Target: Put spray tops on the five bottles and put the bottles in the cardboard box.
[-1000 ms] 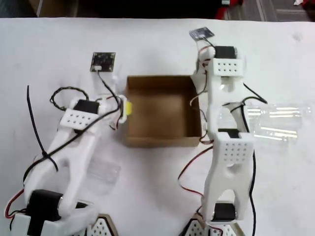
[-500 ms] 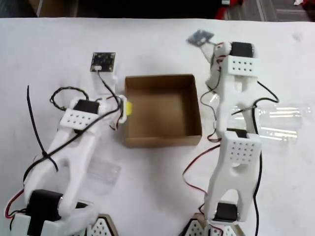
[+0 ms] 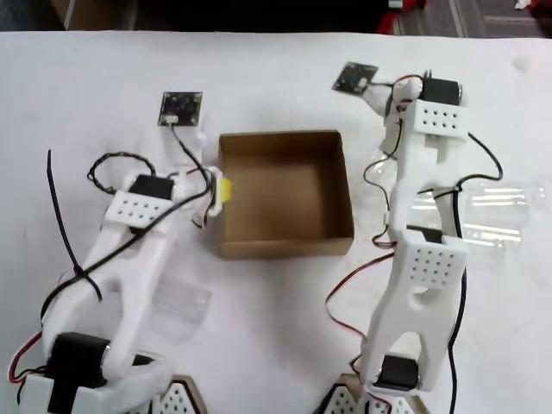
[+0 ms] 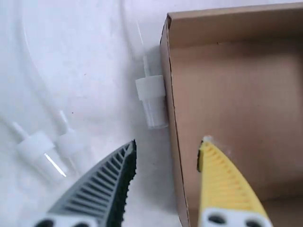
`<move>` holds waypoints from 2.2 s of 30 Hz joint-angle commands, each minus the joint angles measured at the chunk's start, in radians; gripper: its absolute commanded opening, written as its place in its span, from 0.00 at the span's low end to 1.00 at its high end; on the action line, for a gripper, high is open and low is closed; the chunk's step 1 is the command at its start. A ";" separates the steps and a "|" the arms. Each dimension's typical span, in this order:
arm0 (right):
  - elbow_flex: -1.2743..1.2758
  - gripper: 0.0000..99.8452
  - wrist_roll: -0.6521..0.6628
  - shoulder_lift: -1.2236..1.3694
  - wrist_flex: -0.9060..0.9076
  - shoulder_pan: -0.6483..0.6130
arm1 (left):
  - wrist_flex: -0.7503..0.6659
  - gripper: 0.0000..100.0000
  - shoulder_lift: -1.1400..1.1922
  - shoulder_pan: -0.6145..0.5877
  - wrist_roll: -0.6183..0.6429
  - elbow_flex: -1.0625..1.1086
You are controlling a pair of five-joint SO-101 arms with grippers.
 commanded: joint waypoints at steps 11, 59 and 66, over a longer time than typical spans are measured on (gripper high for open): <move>-0.120 0.29 0.569 0.036 0.097 0.050 | -0.041 0.20 -0.008 -0.044 0.003 -0.015; -0.697 0.02 0.068 0.122 0.202 -0.002 | -0.068 0.20 -0.007 -0.036 0.003 -0.008; -0.717 0.02 -0.336 -0.008 0.203 0.074 | -0.068 0.20 -0.007 -0.033 0.005 -0.008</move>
